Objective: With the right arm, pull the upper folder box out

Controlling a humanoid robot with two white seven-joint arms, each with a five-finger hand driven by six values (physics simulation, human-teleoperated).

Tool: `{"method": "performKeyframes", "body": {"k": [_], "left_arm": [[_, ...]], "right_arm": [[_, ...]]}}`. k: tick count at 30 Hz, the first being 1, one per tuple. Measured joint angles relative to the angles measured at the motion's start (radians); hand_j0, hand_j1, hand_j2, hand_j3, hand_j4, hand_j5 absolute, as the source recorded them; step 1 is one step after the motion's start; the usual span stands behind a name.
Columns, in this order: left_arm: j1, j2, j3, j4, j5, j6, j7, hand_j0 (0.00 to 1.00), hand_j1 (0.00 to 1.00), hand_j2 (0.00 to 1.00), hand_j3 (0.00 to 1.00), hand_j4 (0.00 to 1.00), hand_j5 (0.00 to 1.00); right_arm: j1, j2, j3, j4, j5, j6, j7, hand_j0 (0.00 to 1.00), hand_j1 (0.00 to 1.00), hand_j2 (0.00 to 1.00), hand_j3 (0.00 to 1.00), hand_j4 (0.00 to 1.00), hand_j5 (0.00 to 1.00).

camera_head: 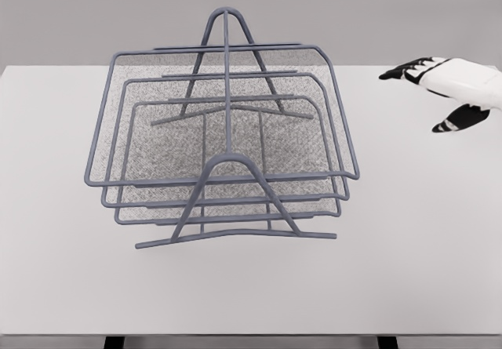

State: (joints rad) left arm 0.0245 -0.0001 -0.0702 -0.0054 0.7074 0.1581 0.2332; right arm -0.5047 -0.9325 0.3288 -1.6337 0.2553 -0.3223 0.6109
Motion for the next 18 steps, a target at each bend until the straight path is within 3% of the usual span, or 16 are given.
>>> {"method": "performKeyframes", "body": {"k": [2, 7, 9, 13, 15, 18], "left_arm": [[0.000, 0.000, 0.000, 0.000, 0.000, 0.000, 0.000, 1.00, 1.00, 1.00, 1.00, 1.00, 1.00], [0.000, 0.000, 0.000, 0.000, 0.000, 0.000, 0.000, 1.00, 1.00, 1.00, 1.00, 1.00, 1.00], [0.000, 0.000, 0.000, 0.000, 0.000, 0.000, 0.000, 1.00, 1.00, 1.00, 1.00, 1.00, 1.00], [0.000, 0.000, 0.000, 0.000, 0.000, 0.000, 0.000, 1.00, 1.00, 1.00, 1.00, 1.00, 1.00], [0.000, 0.000, 0.000, 0.000, 0.000, 0.000, 0.000, 1.00, 1.00, 1.00, 1.00, 1.00, 1.00], [0.000, 0.000, 0.000, 0.000, 0.000, 0.000, 0.000, 1.00, 1.00, 1.00, 1.00, 1.00, 1.00]], "right_arm": [[-0.044, 0.035, -0.005, -0.004, 0.001, -0.017, 0.000, 1.00, 1.00, 1.00, 1.00, 1.00, 1.00], [-0.054, 0.144, 0.008, -0.019, 0.078, -0.154, 0.000, 1.00, 1.00, 1.00, 1.00, 1.00, 1.00], [0.012, 0.170, -0.077, -0.022, 0.101, -0.220, 0.001, 1.00, 1.00, 1.00, 1.00, 1.00, 1.00], [0.012, 0.203, -0.184, -0.024, 0.115, -0.272, 0.000, 1.00, 1.00, 1.00, 1.00, 1.00, 1.00], [-0.021, 0.218, -0.162, -0.025, 0.118, -0.280, 0.000, 1.00, 1.00, 1.00, 1.00, 1.00, 1.00], [-0.012, 0.241, -0.097, -0.025, 0.122, -0.288, 0.000, 1.00, 1.00, 1.00, 1.00, 1.00, 1.00]]}}
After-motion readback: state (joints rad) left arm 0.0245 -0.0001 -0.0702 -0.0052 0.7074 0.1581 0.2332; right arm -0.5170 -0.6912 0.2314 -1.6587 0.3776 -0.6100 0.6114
